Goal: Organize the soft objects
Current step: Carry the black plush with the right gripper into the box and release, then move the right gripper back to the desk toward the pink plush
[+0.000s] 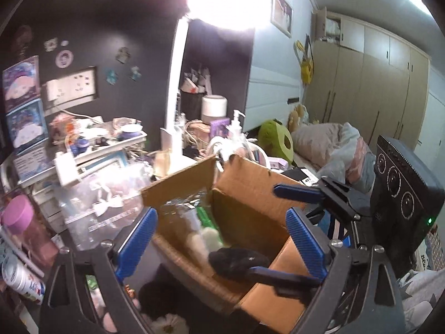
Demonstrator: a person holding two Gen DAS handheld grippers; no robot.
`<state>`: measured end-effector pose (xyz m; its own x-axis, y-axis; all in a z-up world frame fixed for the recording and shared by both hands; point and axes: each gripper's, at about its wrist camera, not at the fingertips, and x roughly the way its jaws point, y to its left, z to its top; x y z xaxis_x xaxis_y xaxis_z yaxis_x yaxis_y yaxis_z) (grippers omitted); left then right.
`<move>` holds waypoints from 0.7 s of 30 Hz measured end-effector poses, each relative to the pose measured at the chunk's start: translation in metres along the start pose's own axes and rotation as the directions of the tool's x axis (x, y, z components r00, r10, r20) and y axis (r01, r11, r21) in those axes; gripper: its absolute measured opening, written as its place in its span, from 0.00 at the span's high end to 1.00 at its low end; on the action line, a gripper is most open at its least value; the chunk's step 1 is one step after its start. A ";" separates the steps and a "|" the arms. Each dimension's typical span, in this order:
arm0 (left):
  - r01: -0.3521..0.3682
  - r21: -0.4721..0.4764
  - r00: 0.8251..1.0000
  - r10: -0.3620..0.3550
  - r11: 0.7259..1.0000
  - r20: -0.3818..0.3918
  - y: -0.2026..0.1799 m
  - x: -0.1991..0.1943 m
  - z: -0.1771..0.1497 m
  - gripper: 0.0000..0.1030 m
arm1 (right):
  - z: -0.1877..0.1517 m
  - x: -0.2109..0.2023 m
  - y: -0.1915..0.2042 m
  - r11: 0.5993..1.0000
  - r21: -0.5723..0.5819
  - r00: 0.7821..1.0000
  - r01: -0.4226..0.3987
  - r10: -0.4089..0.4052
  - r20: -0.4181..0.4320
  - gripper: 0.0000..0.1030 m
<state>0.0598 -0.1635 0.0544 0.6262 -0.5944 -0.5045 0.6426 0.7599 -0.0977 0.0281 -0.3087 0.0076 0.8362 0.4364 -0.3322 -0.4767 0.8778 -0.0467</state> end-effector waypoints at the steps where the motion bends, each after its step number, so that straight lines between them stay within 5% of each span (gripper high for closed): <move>1: -0.007 -0.009 1.000 0.007 1.000 0.014 0.005 -0.009 -0.003 0.10 | 0.002 -0.001 0.003 1.000 -0.003 1.000 0.004 -0.004 0.004 0.02; 9: -0.088 -0.084 0.991 0.096 0.993 0.095 0.045 -0.064 -0.029 0.02 | 0.023 -0.011 0.046 0.997 -0.052 0.998 0.050 -0.048 0.042 0.00; 17: -0.207 -0.181 0.968 0.229 0.961 0.107 0.101 -0.106 -0.071 0.01 | 0.034 0.011 0.103 0.993 -0.119 0.999 -0.010 0.015 0.043 0.00; 21: -0.261 -0.226 0.955 0.285 0.939 0.083 0.130 -0.117 -0.095 0.01 | 0.036 0.036 0.134 0.983 -0.145 0.993 -0.114 0.112 -0.022 0.00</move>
<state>0.0277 0.0296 0.0190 0.8180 -0.3728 -0.4381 0.3402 0.9276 -0.1542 0.0044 -0.1683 0.0236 0.7712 0.5275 -0.3564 -0.6033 0.7843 -0.1446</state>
